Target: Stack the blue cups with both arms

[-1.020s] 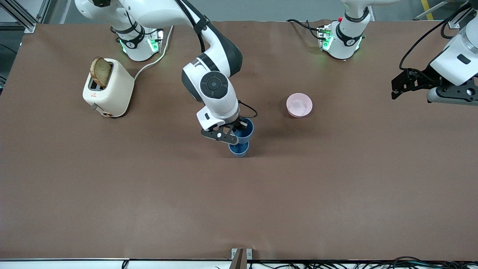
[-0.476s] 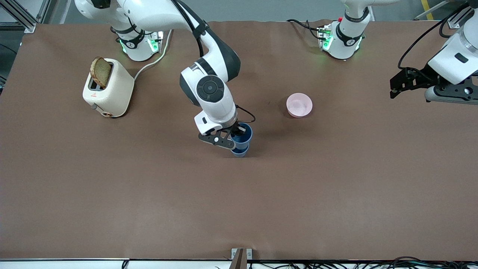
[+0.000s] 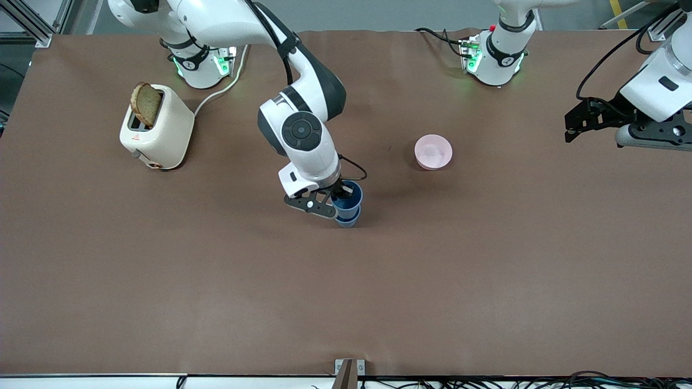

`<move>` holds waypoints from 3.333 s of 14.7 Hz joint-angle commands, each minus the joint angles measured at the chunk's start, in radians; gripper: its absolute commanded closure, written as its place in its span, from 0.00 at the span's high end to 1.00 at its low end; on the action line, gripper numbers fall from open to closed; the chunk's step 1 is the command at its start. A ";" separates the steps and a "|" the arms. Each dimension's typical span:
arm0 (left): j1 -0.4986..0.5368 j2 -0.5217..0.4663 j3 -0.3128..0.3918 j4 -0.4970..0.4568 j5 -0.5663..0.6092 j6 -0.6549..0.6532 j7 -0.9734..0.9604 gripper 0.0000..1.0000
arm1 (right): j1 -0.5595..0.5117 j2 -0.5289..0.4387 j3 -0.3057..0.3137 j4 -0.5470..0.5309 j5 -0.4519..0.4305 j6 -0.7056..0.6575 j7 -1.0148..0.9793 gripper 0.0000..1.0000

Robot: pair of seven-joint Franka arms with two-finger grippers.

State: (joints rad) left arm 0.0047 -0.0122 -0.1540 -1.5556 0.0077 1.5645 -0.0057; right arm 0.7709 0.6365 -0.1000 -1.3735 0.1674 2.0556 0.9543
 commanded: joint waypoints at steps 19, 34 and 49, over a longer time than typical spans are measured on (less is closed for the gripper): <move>0.017 -0.003 -0.010 0.051 0.009 -0.003 0.004 1.00 | -0.094 -0.099 -0.023 -0.002 -0.153 -0.031 -0.008 1.00; 0.035 -0.003 -0.010 0.052 0.009 -0.004 0.006 1.00 | -0.806 -0.506 0.025 -0.010 -0.190 -0.501 -0.894 1.00; 0.032 -0.003 -0.015 0.052 0.064 -0.009 0.013 1.00 | -0.872 -0.640 0.071 -0.114 -0.190 -0.517 -0.967 1.00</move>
State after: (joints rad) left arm 0.0354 -0.0119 -0.1626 -1.5154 0.0528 1.5719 -0.0029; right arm -0.0994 0.0174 -0.0356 -1.4654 -0.0215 1.5263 -0.0171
